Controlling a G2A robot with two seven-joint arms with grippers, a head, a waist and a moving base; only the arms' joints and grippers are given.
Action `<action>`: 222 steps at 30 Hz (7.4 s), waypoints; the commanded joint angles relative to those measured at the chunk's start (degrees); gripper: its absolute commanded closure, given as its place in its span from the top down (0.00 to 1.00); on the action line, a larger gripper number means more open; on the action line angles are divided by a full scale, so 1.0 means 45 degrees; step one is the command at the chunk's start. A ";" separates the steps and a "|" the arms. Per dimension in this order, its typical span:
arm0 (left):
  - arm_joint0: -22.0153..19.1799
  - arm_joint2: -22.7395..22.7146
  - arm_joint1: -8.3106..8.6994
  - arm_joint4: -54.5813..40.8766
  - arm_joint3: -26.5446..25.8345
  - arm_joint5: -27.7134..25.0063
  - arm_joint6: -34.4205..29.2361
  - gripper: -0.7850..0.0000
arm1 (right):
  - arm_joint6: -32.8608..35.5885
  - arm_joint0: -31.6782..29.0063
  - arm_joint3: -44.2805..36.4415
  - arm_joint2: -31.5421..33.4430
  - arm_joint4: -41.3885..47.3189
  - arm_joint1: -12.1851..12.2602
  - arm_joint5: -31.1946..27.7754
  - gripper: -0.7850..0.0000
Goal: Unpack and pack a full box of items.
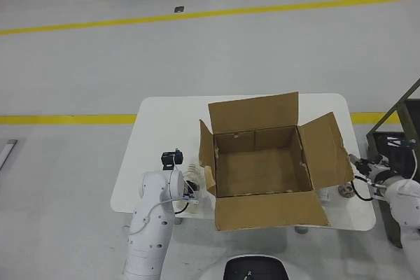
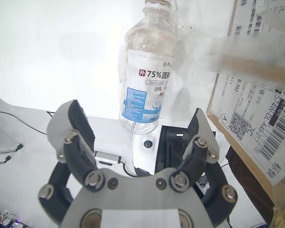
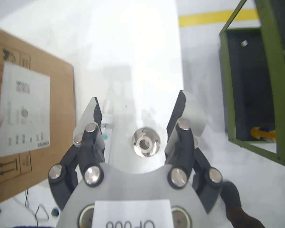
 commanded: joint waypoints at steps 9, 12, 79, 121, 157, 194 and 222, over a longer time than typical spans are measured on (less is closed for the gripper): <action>0.0000 0.0000 0.0000 0.0000 0.0000 0.0000 0.0000 1.00 | -0.8073 -0.0897 -0.0787 -0.0525 -0.1323 -0.0226 -0.0435 0.00; 0.0000 0.0000 0.0000 0.0000 0.0000 0.0000 0.0000 1.00 | -0.8189 -0.0848 -0.0775 -0.0607 -0.1410 -0.0239 -0.0426 0.00; 0.0154 -0.2179 0.0416 -0.0934 -0.6337 -0.0272 0.1159 0.00 | -0.8189 -0.0848 -0.0775 -0.0607 -0.1410 -0.0239 -0.0426 0.00; -0.1497 0.0939 0.0242 -0.6603 -0.6764 -0.0554 0.1384 0.00 | -0.0762 0.0102 0.1138 0.0290 0.6325 0.0340 -0.7135 1.00; -0.3532 0.4340 -0.0442 -0.7336 0.1887 0.3101 0.1381 0.00 | -0.1567 -0.0832 0.0229 -0.0778 0.7422 0.0492 -0.5379 0.00; -0.3621 0.3358 -0.0488 -0.5965 0.3090 0.3302 0.1581 1.00 | -0.1616 -0.0282 0.0426 -0.1933 0.6931 0.0658 -0.5050 0.95; -0.2982 0.3957 -0.0180 -0.2391 -0.3535 0.0491 -0.0356 1.00 | -0.1089 -0.2225 -0.1612 0.0400 -0.4746 0.1238 -0.2738 1.00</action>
